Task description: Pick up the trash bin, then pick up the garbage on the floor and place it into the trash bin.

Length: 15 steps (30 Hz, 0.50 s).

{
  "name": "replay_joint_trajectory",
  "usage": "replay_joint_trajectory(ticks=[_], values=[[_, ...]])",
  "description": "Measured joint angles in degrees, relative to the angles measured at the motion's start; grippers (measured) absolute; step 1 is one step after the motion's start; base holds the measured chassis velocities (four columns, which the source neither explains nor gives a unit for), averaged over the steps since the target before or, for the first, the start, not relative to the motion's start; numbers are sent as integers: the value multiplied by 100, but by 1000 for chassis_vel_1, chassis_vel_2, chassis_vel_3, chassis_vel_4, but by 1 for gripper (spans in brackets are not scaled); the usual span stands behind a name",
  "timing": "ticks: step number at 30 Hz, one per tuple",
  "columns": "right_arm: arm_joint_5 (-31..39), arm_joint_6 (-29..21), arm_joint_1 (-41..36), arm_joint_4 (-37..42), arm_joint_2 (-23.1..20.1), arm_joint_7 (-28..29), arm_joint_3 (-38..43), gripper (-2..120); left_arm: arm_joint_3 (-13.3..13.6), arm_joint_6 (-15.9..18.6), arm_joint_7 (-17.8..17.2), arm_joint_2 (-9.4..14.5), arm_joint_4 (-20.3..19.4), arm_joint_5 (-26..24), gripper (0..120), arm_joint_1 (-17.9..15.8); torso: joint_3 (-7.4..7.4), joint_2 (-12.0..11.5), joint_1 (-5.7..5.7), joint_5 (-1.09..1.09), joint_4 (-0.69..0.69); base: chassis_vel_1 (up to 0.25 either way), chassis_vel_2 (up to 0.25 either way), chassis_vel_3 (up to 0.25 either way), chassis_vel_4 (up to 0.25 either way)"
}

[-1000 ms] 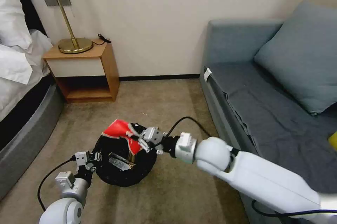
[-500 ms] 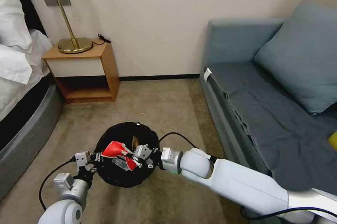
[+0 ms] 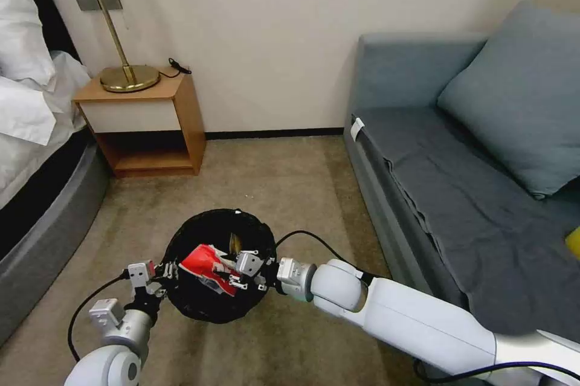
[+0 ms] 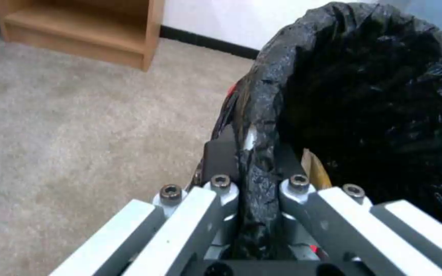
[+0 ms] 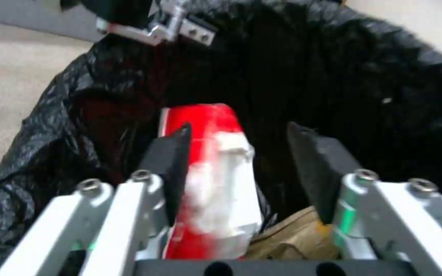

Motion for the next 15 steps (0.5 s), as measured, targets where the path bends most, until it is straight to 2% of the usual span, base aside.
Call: replay_joint_trajectory(ticks=[1,2,4,6,8,10,12,15], values=[[26,9,-28,5,-10,-1,42,60,12,25,-24,1,6,-58,4,-5,0,0,0,0,0,0,0,0,0],[26,9,-28,5,-10,-1,42,60,12,25,-24,1,6,-58,4,-5,0,0,0,0,0,0,0,0,0],[34,32,-66,25,-37,0,139,68,29,79,-106,1,11,-177,4,-13,0,0,0,0,0,0,0,0,0],[33,45,-85,43,-52,0,190,70,34,97,-153,1,13,-226,4,-16,0,0,0,0,1,0,0,0,0],[45,118,-223,210,-173,26,570,83,40,215,-433,0,14,-493,4,-29,0,0,0,1,1,0,0,0,0],[56,147,-284,277,-230,39,703,85,43,248,-516,0,14,-572,4,-32,0,0,0,0,1,0,0,0,0],[62,239,-554,466,-400,40,1233,96,71,384,-817,3,13,-930,4,-61,0,0,0,0,1,0,0,0,0],[61,329,-969,622,-547,47,1828,99,107,556,-1171,13,11,-1295,4,-116,0,0,0,0,0,0,0,0,0]])
